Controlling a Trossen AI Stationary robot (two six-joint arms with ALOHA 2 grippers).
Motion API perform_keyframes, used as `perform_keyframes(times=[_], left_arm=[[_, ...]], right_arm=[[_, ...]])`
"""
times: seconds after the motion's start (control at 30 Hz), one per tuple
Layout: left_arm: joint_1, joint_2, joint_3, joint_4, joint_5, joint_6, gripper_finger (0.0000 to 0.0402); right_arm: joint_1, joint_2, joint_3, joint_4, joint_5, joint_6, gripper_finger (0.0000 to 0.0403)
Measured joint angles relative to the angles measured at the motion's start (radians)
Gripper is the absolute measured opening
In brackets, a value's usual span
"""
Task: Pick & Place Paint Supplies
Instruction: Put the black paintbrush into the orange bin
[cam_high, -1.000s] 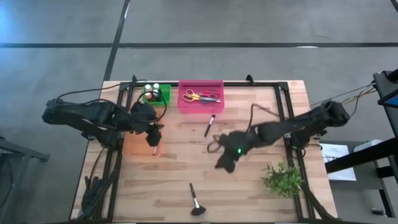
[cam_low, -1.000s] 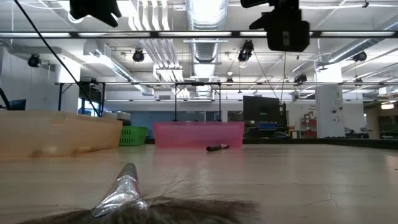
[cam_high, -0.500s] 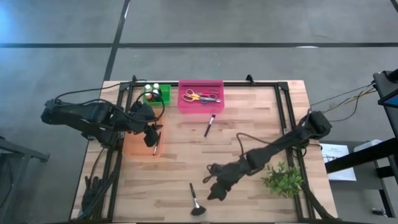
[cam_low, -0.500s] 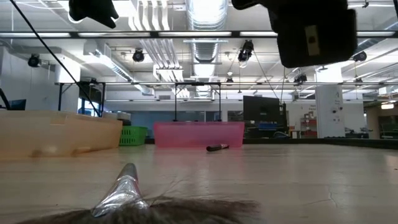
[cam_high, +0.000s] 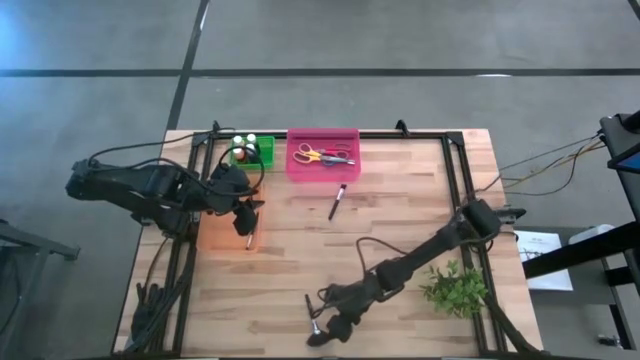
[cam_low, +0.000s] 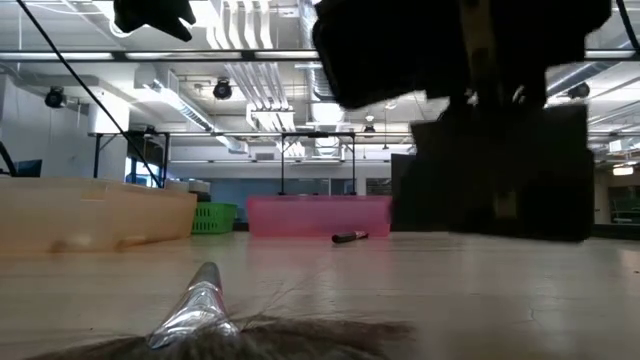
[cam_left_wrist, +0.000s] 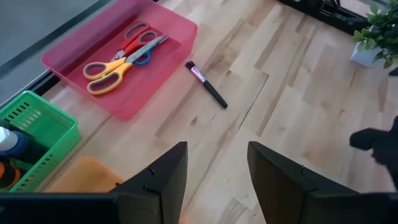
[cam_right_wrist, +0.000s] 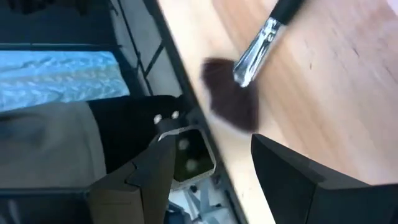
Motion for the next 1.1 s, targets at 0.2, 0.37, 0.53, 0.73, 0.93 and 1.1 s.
perform_keyframes(times=[0.2, 0.37, 0.53, 0.73, 0.93, 1.1], left_arm=[[-0.001, 0.000, 0.000, 0.000, 0.019, -0.026, 0.0178], [-0.001, 0.000, 0.000, 0.000, 0.035, -0.027, 0.0178], [-0.001, 0.000, 0.000, -0.003, 0.035, -0.013, 0.0178], [-0.001, 0.000, -0.001, -0.005, 0.035, 0.001, 0.0178], [-0.002, 0.000, -0.001, -0.024, 0.035, 0.002, 0.0178], [-0.002, 0.000, -0.001, -0.026, 0.035, 0.004, 0.0178]], right_arm=[[-0.001, 0.081, 0.025, 0.009, 0.003, 0.026, 0.0207], [-0.002, 0.127, 0.079, 0.005, -0.023, 0.027, 0.0207], [-0.002, 0.156, 0.131, -0.057, -0.022, 0.027, 0.0207], [-0.001, 0.183, 0.178, -0.126, -0.023, 0.002, 0.0207], [-0.001, 0.199, 0.206, -0.181, -0.020, 0.005, 0.0207], [-0.001, 0.203, 0.226, -0.240, 0.004, 0.000, 0.0182]])
